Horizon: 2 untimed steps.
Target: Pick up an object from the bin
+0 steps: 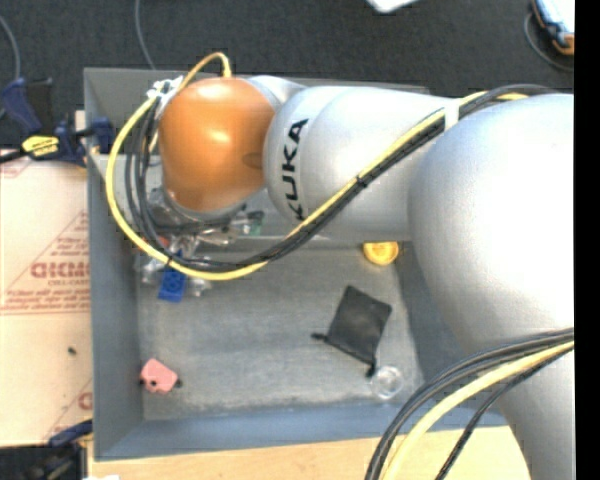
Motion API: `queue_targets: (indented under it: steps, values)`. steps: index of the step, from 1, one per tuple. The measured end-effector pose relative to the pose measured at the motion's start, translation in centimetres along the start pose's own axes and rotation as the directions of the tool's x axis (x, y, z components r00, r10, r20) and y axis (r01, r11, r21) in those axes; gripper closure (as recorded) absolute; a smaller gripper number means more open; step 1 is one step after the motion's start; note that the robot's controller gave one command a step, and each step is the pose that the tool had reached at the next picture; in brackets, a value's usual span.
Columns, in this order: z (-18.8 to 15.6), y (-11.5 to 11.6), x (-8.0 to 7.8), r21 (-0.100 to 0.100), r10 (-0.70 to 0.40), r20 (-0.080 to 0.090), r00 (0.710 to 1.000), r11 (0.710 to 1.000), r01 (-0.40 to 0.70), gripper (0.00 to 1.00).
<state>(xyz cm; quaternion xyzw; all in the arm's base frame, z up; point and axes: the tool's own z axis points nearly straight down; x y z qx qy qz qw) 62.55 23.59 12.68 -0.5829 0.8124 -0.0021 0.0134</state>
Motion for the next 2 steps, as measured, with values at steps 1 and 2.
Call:
queue_targets:
  steps: [1,2]
  values:
    - [-0.44,-0.06,-0.04,0.002,0.001,0.002,1.0,1.0,-0.001,1.0]
    - [-0.77,-0.06,-0.04,0.002,0.002,0.003,1.0,1.0,-0.002,1.0]
